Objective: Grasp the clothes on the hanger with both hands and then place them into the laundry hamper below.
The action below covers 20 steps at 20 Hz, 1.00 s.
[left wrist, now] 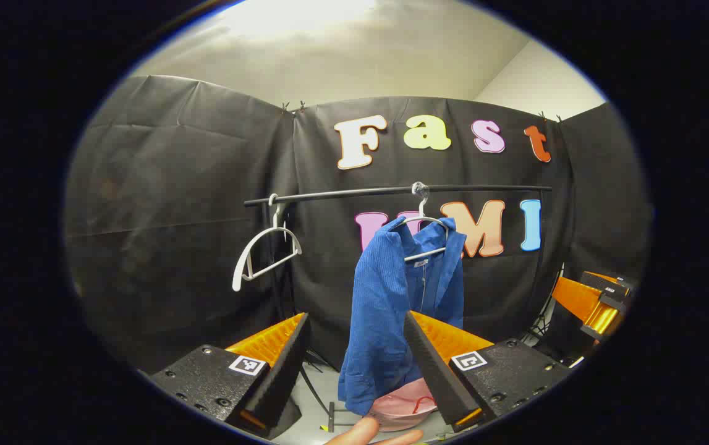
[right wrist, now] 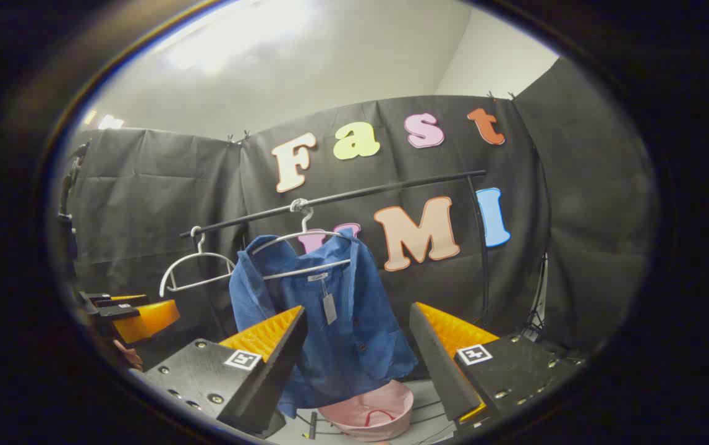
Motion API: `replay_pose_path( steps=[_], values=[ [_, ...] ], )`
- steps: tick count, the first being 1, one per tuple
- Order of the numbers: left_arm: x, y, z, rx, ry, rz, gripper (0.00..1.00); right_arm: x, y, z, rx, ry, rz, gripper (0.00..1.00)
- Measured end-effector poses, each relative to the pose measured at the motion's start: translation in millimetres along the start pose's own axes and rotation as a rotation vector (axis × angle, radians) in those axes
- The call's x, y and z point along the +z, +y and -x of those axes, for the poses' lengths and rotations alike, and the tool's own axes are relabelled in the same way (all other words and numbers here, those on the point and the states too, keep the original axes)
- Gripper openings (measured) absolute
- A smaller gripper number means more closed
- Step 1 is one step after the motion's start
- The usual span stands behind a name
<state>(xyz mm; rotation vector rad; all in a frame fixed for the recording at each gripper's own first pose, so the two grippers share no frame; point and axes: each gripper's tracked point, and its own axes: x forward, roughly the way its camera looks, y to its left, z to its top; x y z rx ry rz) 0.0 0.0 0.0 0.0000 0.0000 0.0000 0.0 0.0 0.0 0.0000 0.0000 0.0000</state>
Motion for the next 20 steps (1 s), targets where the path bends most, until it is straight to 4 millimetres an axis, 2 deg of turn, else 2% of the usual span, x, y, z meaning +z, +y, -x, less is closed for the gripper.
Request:
replay_pose_path(
  steps=[4, 7, 9, 15, 16, 18, 20],
  values=[
    [-1.6, -13.8, 6.9, -0.027, -0.003, 0.013, 0.98, -2.4, -8.3, 5.4, 0.003, 0.017, 0.024, 0.99],
    [-11.7, -22.3, 6.5, -0.040, 0.032, 0.025, 0.96, -7.8, -12.0, 2.8, -0.001, 0.033, 0.044, 0.99],
    [-11.1, -25.0, 4.1, -0.046, 0.034, 0.029, 0.96, -7.5, -10.9, -1.8, 0.000, 0.032, 0.042, 0.99],
    [-11.9, -23.4, -26.8, -0.060, 0.027, 0.032, 0.96, -16.2, -8.8, -26.8, -0.020, 0.041, 0.064, 0.99],
    [-13.0, -24.5, -32.3, -0.067, 0.028, 0.029, 0.89, -17.3, -6.3, -32.0, -0.017, 0.043, 0.059, 0.99],
    [-9.5, -24.9, -44.1, -0.076, 0.016, 0.025, 0.96, -16.4, -8.0, -42.0, -0.034, 0.044, 0.057, 0.99],
    [-7.1, -28.2, -55.3, -0.093, 0.000, 0.024, 0.96, -18.7, -8.8, -50.4, -0.049, 0.055, 0.052, 0.99]
  ],
)
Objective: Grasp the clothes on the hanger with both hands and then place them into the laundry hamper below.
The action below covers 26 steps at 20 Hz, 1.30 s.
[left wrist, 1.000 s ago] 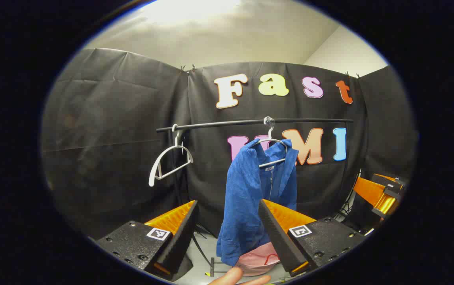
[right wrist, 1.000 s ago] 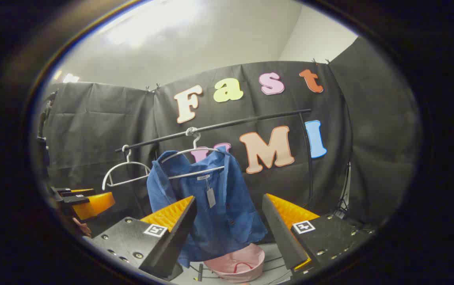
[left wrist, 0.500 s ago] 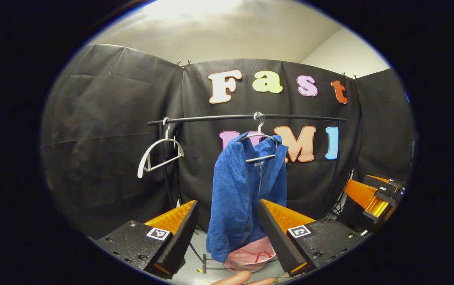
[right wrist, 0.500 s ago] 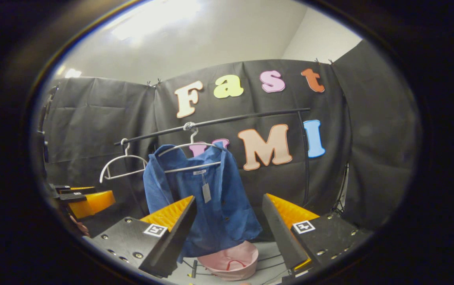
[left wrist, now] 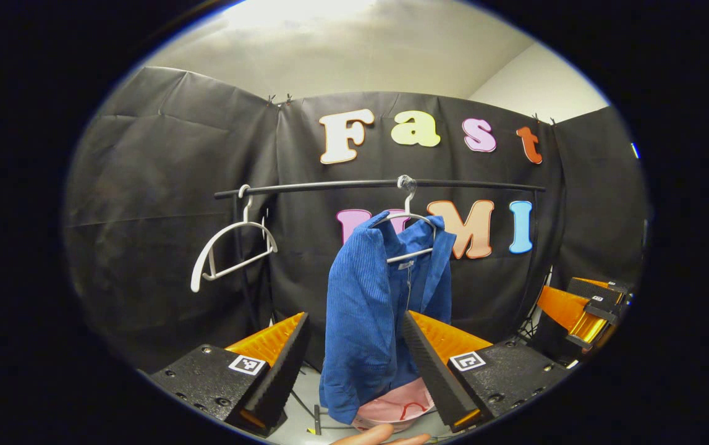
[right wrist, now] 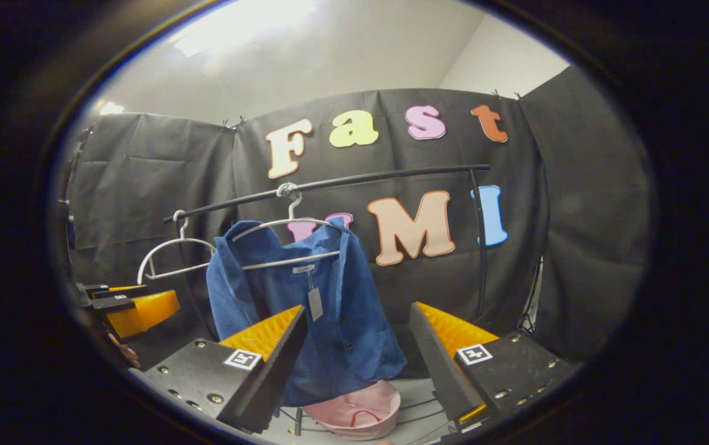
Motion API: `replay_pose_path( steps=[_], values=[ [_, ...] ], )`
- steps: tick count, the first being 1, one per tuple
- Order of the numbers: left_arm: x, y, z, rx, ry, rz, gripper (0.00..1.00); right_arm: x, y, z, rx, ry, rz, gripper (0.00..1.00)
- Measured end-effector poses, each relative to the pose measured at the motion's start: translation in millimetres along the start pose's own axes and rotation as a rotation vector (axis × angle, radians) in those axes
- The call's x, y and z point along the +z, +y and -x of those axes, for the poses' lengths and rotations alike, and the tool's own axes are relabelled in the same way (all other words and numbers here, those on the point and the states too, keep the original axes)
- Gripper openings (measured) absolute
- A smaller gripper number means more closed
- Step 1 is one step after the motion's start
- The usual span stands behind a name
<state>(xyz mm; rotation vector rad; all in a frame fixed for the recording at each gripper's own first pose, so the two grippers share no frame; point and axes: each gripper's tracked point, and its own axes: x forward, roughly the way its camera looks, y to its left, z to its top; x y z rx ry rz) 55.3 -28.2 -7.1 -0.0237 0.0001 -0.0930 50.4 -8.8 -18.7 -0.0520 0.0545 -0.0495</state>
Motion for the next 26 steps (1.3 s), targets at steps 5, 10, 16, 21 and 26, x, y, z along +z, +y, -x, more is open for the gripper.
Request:
replay_pose_path(
  steps=[5, 10, 16, 21, 26],
  values=[
    [-1.3, -10.1, -26.4, -0.044, 0.016, 0.004, 0.96, 6.2, -6.4, -15.4, -0.038, 0.002, -0.025, 1.00],
    [1.9, -16.1, -43.0, -0.070, -0.001, -0.031, 0.94, 6.4, -15.2, -30.6, -0.078, -0.001, -0.024, 0.99],
    [4.5, -28.8, -66.8, -0.106, -0.005, -0.029, 0.96, 15.2, -28.1, -52.5, -0.099, -0.016, -0.013, 0.99],
    [3.6, -43.1, -94.3, -0.123, -0.007, -0.055, 0.93, 15.9, -28.5, -73.2, -0.109, -0.013, -0.017, 0.99],
    [2.2, -55.6, -126.3, -0.129, -0.004, -0.050, 0.93, 12.1, -39.1, -92.1, -0.144, 0.004, -0.011, 0.99]
  ],
)
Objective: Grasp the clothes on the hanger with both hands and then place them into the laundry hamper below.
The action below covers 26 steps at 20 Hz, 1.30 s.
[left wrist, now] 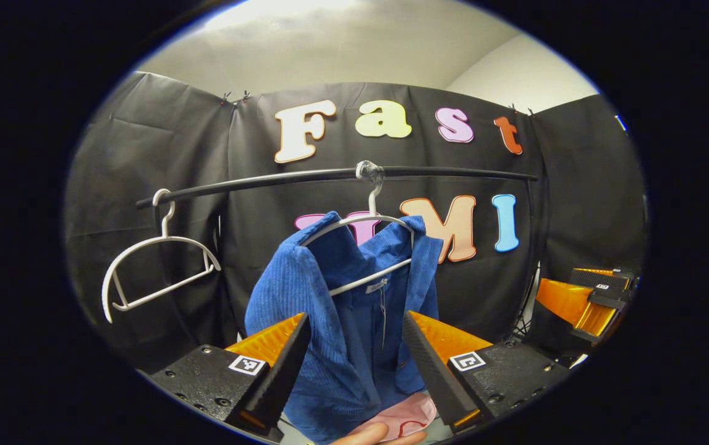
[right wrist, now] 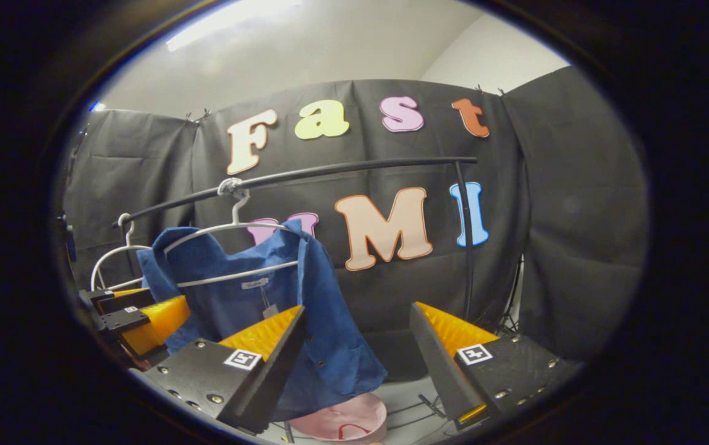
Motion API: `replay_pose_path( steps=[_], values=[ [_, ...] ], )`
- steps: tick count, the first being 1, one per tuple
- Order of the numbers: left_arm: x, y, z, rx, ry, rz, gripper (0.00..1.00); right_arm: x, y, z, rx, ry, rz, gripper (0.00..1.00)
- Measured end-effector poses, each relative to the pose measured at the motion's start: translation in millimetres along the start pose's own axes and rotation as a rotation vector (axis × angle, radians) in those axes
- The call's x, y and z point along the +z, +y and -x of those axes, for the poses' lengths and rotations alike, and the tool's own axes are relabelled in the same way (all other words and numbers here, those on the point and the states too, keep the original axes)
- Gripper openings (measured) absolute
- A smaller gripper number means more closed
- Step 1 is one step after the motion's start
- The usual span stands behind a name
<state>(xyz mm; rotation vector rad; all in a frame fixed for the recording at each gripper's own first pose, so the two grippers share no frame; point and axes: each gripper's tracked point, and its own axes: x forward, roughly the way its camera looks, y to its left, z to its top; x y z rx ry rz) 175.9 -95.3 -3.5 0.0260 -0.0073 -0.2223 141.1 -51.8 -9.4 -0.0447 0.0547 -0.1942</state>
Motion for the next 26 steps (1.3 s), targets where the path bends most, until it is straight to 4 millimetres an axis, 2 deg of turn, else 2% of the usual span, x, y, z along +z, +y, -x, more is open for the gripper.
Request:
replay_pose_path(
  steps=[2, 3, 4, 7, 10, 12, 15, 16, 18, 19, 20, 22, 23, 24, 25, 26],
  values=[
    [-2.2, -0.2, -13.8, 0.007, 0.007, 0.004, 0.96, 1.1, -3.6, -6.2, -0.013, 0.001, 0.001, 0.99],
    [-3.0, 0.8, -17.0, 0.007, 0.008, 0.004, 0.93, 2.3, -5.0, -9.6, -0.020, 0.000, 0.000, 0.99],
    [-3.1, 1.9, -21.0, 0.009, 0.006, 0.001, 0.96, 3.7, -6.4, -12.0, -0.026, -0.003, 0.001, 0.99],
    [-7.0, 8.7, -33.5, 0.015, -0.004, -0.004, 0.96, 4.3, -8.0, -23.3, -0.046, -0.007, 0.008, 0.99],
    [-14.5, 15.2, -42.4, 0.007, 0.013, 0.002, 0.96, -0.3, -1.0, -36.5, -0.051, 0.004, 0.007, 0.99],
    [-11.8, 21.0, -44.6, -0.005, 0.005, 0.026, 0.96, -4.0, 3.4, -46.7, -0.049, -0.001, 0.009, 1.00],
    [-14.9, 27.2, -45.6, 0.011, 0.003, 0.047, 0.89, -14.9, 18.4, -67.5, 0.003, 0.038, 0.021, 0.99],
    [-13.4, 27.4, -53.3, 0.020, 0.011, 0.052, 0.87, -16.5, 25.2, -73.2, 0.031, 0.050, 0.019, 0.99],
    [-13.9, 37.6, -63.2, 0.071, 0.017, 0.071, 0.65, -17.5, 38.9, -85.9, 0.092, 0.062, 0.032, 0.99],
    [-14.7, 43.9, -65.2, 0.104, 0.028, 0.073, 0.54, -18.5, 42.6, -92.3, 0.117, 0.070, 0.047, 0.94],
    [-19.1, 47.7, -62.6, 0.128, 0.056, 0.066, 0.43, -19.9, 46.7, -99.4, 0.145, 0.074, 0.055, 0.94],
    [-15.7, 52.4, -58.5, 0.148, 0.058, 0.093, 0.22, -22.9, 56.5, -117.4, 0.201, 0.084, 0.063, 0.94],
    [-14.2, 54.2, -54.0, 0.152, 0.061, 0.116, 0.16, -24.9, 60.2, -126.6, 0.225, 0.089, 0.060, 0.99],
    [-10.6, 57.4, -51.7, 0.161, 0.049, 0.133, 0.11, -25.0, 65.0, -134.7, 0.250, 0.087, 0.054, 0.94],
    [-8.9, 57.7, -52.2, 0.172, 0.056, 0.143, 0.10, -25.5, 69.5, -142.7, 0.275, 0.080, 0.049, 0.94],
    [-10.5, 57.5, -49.0, 0.183, 0.066, 0.136, 0.06, -27.4, 72.3, -150.4, 0.292, 0.078, 0.048, 0.99]
  ],
)
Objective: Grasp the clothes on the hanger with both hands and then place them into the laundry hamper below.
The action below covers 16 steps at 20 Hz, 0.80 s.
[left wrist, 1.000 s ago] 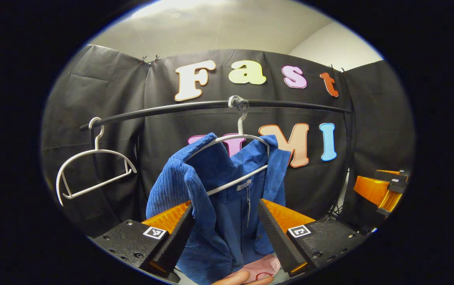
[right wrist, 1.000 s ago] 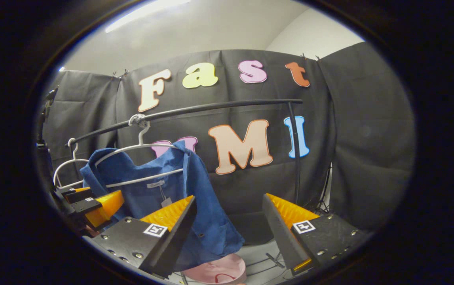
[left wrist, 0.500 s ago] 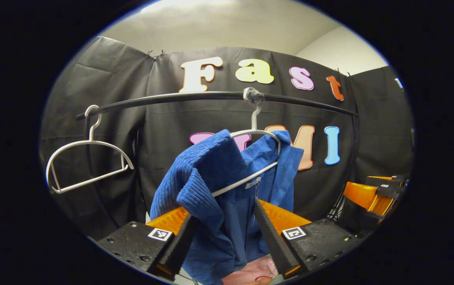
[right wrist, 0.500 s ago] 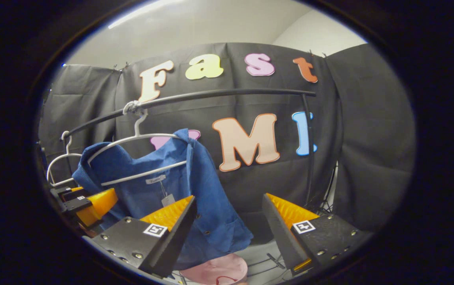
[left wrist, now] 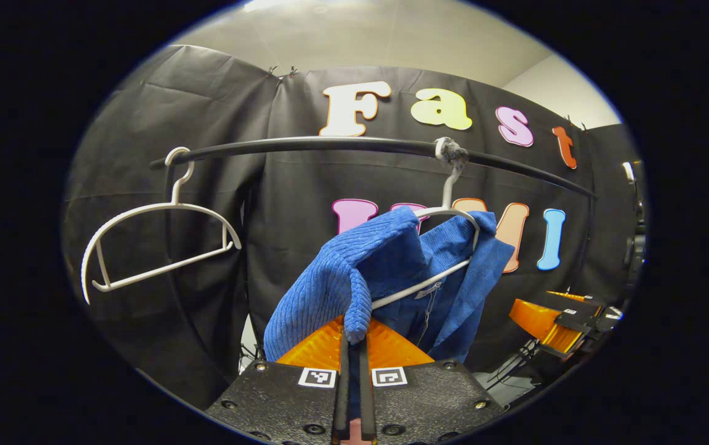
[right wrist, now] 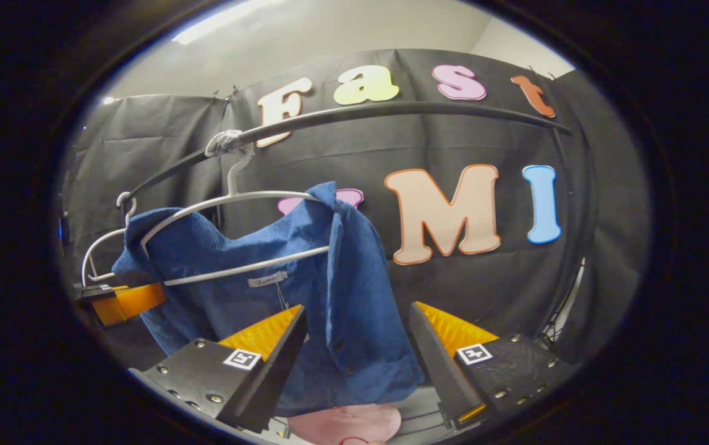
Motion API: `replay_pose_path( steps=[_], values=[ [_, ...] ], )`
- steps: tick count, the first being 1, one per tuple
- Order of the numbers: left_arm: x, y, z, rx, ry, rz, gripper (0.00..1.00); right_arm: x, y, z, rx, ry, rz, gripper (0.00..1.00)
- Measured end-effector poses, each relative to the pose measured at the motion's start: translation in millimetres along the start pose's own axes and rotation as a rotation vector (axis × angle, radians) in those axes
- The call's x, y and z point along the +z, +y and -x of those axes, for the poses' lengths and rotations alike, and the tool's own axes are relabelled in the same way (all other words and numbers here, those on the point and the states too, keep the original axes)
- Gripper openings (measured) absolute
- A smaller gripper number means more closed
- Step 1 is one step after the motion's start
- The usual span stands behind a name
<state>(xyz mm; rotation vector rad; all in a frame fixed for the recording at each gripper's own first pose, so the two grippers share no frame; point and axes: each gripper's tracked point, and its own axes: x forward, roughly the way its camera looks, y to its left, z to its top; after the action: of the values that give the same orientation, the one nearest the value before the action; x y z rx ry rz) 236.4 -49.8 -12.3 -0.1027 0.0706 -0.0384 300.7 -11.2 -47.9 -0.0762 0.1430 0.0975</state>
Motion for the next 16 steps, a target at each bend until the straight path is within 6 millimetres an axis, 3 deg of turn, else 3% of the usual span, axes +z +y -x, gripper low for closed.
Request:
replay_pose_path(
  steps=[2, 3, 8, 12, 13, 15, 16],
  values=[
    [5.4, -1.6, 2.3, 0.012, -0.006, -0.029, 0.04, -2.8, 5.7, -12.4, 0.044, -0.001, 0.000, 0.94],
    [8.4, -1.8, 3.9, 0.016, -0.009, -0.046, 0.04, -2.5, 8.3, -17.4, 0.064, -0.006, 0.005, 0.99],
    [25.9, 1.5, 17.3, 0.036, -0.019, -0.028, 0.00, 0.7, 17.8, -36.3, 0.140, -0.039, 0.038, 0.99],
    [32.3, -0.3, 26.4, 0.047, -0.015, -0.039, 0.00, 14.3, 24.5, -50.0, 0.181, -0.053, -0.043, 0.99],
    [35.8, -3.0, 27.4, 0.042, -0.022, -0.038, 0.00, 17.1, 24.1, -52.4, 0.184, -0.052, -0.056, 0.94],
    [37.1, -5.2, 33.3, 0.036, -0.022, -0.057, 0.00, 24.0, 19.9, -60.8, 0.177, -0.059, -0.075, 1.00],
    [38.2, -8.0, 36.8, 0.029, -0.024, -0.074, 0.00, 30.1, 20.3, -67.6, 0.174, -0.067, -0.088, 0.94]
  ],
)
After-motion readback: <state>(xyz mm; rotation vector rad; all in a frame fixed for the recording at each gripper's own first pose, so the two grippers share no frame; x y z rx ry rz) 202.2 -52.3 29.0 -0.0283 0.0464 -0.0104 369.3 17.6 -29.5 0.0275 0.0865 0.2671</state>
